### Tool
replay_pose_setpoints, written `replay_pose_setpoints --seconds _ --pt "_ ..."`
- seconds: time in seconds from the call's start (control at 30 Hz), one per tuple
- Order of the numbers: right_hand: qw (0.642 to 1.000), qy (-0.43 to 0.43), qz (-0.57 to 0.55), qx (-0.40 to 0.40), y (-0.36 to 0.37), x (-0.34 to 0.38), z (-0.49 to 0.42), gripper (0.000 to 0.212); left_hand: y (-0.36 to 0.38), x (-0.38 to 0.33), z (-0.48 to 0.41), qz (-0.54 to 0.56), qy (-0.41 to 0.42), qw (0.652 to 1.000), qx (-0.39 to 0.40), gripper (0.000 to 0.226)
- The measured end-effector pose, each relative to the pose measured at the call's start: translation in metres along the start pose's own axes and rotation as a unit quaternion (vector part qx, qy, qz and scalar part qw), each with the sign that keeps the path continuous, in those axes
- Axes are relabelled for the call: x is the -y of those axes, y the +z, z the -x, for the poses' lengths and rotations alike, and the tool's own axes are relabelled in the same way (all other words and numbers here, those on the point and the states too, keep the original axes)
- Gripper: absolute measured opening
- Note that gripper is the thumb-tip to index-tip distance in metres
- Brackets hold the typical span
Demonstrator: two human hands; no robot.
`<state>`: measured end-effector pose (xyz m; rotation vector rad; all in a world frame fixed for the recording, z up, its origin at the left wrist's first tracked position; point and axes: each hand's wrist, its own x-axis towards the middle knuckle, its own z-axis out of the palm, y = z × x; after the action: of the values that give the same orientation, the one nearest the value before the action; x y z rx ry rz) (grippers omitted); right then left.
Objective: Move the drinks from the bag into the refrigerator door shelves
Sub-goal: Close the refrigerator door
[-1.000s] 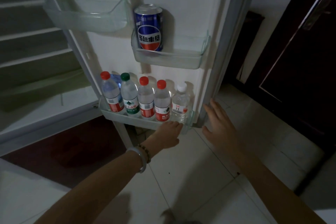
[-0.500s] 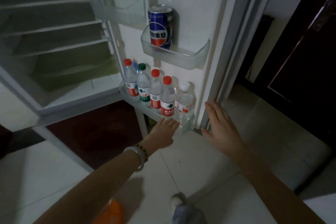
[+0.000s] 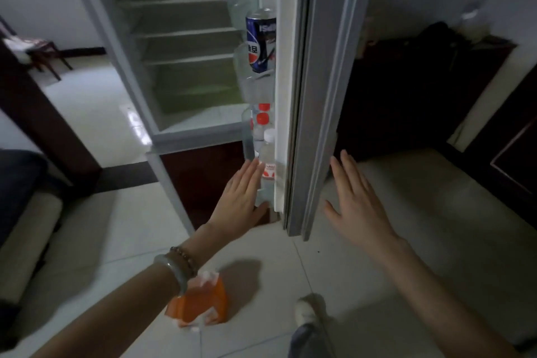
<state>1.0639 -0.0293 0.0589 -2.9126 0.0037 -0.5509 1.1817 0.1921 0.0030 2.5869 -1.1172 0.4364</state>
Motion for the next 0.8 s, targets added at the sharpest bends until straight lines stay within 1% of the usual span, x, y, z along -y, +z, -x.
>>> replay_pose_setpoints --seconds 0.1,0.23,0.37,0.43,0.53,0.67,0.8 --pt "0.999 -0.041 -0.005 0.002 0.009 0.029 -0.021 0.078 -0.037 -0.002 0.013 0.004 0.014 0.998 -0.067 0.069" --pt "0.995 -0.097 -0.026 -0.005 0.024 0.071 -0.058 0.065 -0.066 0.010 0.017 -0.021 0.022 0.994 -0.105 0.067" --pt "0.986 -0.155 -0.063 0.011 0.042 0.110 -0.103 0.071 -0.078 0.045 0.021 -0.006 -0.057 0.994 -0.097 0.082" --pt "0.980 -0.186 -0.064 0.010 0.053 0.129 -0.129 0.072 -0.083 0.069 0.026 -0.003 -0.097 0.991 -0.096 0.088" --pt "0.969 -0.236 -0.062 0.029 0.073 0.157 -0.169 0.072 -0.098 0.109 0.030 0.004 -0.142 0.986 -0.085 0.095" --pt "0.953 -0.296 -0.051 0.043 0.104 0.194 -0.222 0.073 -0.114 0.169 0.027 0.042 -0.185 0.979 -0.076 0.096" --pt "0.948 -0.315 -0.030 0.037 0.131 0.220 -0.282 0.074 -0.120 0.226 0.010 0.052 -0.220 0.971 -0.074 0.095"
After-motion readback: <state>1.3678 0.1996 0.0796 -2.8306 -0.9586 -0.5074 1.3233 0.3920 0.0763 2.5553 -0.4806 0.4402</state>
